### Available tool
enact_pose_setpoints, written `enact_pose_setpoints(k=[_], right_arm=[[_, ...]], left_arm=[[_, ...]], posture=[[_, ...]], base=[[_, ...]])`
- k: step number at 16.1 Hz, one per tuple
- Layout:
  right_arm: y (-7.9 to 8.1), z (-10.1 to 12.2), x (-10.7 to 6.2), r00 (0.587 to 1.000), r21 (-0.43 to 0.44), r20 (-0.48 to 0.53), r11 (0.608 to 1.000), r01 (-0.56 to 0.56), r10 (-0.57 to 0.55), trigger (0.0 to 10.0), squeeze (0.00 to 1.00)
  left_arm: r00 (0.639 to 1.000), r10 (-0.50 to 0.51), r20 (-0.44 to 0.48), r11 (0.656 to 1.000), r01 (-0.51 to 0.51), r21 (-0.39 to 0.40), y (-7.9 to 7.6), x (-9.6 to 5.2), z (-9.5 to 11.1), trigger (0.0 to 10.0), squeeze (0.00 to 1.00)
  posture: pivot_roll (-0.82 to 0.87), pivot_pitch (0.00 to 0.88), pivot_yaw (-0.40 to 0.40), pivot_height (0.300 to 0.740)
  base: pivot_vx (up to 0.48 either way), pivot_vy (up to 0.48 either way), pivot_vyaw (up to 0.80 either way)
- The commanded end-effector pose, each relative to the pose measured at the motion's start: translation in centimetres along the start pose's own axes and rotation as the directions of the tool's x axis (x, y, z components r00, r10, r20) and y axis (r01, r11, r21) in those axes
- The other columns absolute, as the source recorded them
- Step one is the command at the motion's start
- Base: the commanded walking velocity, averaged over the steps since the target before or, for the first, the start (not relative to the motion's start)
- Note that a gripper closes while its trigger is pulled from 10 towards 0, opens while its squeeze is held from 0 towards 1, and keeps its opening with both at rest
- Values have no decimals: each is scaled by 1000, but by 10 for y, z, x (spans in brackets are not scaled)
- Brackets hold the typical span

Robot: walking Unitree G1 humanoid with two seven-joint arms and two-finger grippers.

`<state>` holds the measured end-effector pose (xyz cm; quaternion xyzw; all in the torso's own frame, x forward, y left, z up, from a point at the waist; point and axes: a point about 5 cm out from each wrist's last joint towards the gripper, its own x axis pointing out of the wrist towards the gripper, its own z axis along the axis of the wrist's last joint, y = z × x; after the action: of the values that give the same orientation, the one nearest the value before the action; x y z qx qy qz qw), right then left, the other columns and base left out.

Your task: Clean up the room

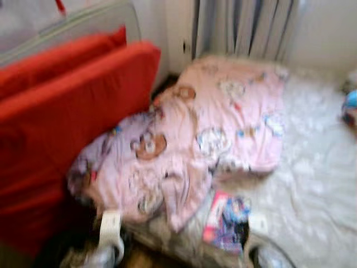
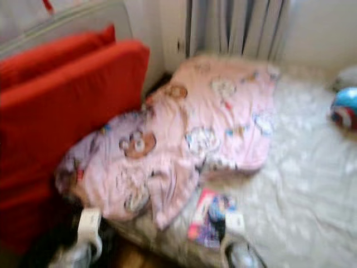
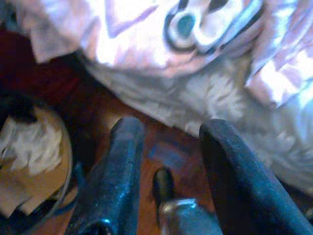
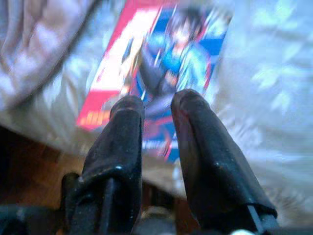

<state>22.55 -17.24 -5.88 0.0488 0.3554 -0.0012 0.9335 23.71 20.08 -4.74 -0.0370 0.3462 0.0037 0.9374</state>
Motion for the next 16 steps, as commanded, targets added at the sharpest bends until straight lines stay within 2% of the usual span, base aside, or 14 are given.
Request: enact_pose_setpoints(k=[1,2,4,5,6,7,8,9,10,14,16], right_arm=[[4,13,2,998,13,69,1000,-12,11,10000,0],[5,26,4,990,6,141,1000,-27,26,10000,0],[4,37,4,980,-31,197,999,-23,29,10000,0],[5,52,4,962,-66,269,998,-18,35,10000,0],[9,70,3,934,-68,354,997,-30,52,10000,0],[13,91,0,886,-71,458,997,-42,70,10000,0],[13,97,-3,862,-75,503,997,-31,65,10000,0],[9,100,-8,831,-65,556,998,8,30,10000,0],[5,102,-11,814,-54,581,998,28,8,10000,0],[1,104,-23,776,-41,631,998,47,-10,10000,0],[-2,106,-27,762,-18,647,998,60,-34,10000,0]], left_arm=[[999,-1,51,1000,3,-28,2,-1,5,10000,0],[991,-9,134,1000,13,-25,2,0,19,10000,0],[981,-12,194,1000,9,16,1,0,29,10000,0],[969,-3,246,1000,-4,30,1,0,38,10000,0],[956,-4,295,1000,1,11,1,-1,45,10000,0],[923,-25,384,1000,21,14,-3,-5,57,10000,0],[898,-28,439,1000,22,18,-3,-8,64,10000,0],[853,-28,521,1000,24,13,-3,-14,77,10000,0],[828,-27,560,1000,20,19,-3,-19,85,10000,0],[770,-11,638,1000,-5,24,7,-32,103,10000,0],[752,-26,659,1000,11,26,5,-36,110,10000,0]], posture=[[-4,82,20,740],[-5,88,18,740],[-1,92,19,740],[-4,98,24,740],[-7,98,24,740],[-12,102,24,740],[-13,101,22,740],[-9,102,19,740],[-6,101,16,740],[-14,85,10,740],[-13,56,4,740]], base=[[0,0,0],[0,0,0],[0,0,0],[0,0,0],[0,0,0],[0,0,0],[0,0,0],[0,0,0],[0,0,0],[0,0,0],[0,0,0]])
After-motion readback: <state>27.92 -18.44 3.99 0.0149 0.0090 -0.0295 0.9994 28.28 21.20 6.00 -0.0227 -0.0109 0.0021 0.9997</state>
